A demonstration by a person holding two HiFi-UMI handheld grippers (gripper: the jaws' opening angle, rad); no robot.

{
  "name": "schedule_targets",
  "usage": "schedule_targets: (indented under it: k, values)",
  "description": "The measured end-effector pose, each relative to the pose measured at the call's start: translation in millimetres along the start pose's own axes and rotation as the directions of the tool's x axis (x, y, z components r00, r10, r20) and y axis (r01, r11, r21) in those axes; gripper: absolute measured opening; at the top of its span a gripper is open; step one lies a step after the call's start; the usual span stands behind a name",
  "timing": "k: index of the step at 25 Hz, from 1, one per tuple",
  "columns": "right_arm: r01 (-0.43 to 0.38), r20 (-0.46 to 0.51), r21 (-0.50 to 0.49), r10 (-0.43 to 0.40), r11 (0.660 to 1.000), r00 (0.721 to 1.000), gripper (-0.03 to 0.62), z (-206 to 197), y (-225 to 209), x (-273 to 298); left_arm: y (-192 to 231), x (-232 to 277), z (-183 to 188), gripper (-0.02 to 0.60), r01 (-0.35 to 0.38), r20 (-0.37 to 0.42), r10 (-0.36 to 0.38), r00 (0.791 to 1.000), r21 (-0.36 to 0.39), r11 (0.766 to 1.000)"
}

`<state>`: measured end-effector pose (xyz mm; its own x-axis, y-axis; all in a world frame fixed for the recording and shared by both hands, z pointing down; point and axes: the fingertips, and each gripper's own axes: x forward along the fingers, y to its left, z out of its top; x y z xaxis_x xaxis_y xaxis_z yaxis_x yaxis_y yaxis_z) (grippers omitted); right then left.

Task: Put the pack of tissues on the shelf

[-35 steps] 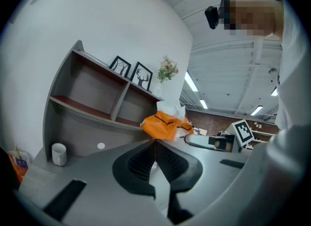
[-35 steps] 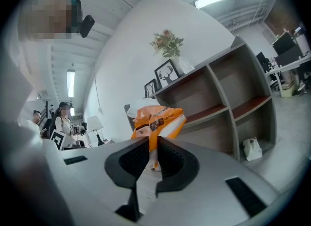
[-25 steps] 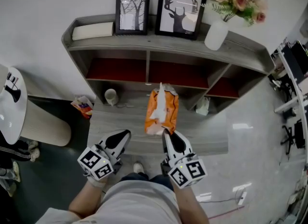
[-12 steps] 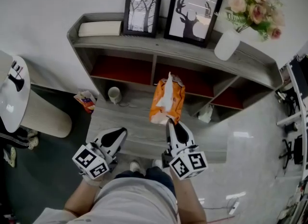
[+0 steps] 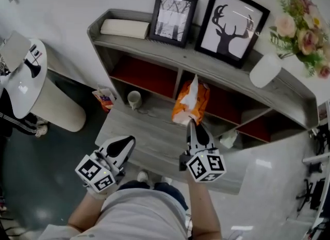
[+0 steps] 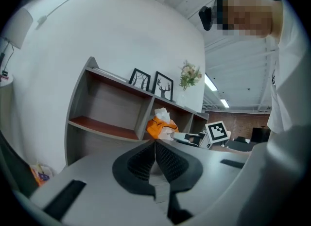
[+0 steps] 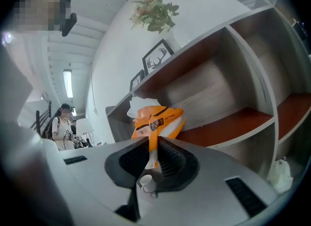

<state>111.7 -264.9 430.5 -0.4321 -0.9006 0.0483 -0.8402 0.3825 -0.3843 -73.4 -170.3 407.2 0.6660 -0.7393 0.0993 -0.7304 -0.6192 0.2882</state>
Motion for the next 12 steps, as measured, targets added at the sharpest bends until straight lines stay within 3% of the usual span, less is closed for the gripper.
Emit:
schedule_targets:
  k: [12]
  values:
    - [0.014, -0.076, 0.011, -0.013, 1.0, 0.997, 0.044, -19.1, -37.1, 54.8, 15.5, -6.5, -9.8, 0.015, -0.156, 0.0, 0.156, 0.988, -0.018, 0.988]
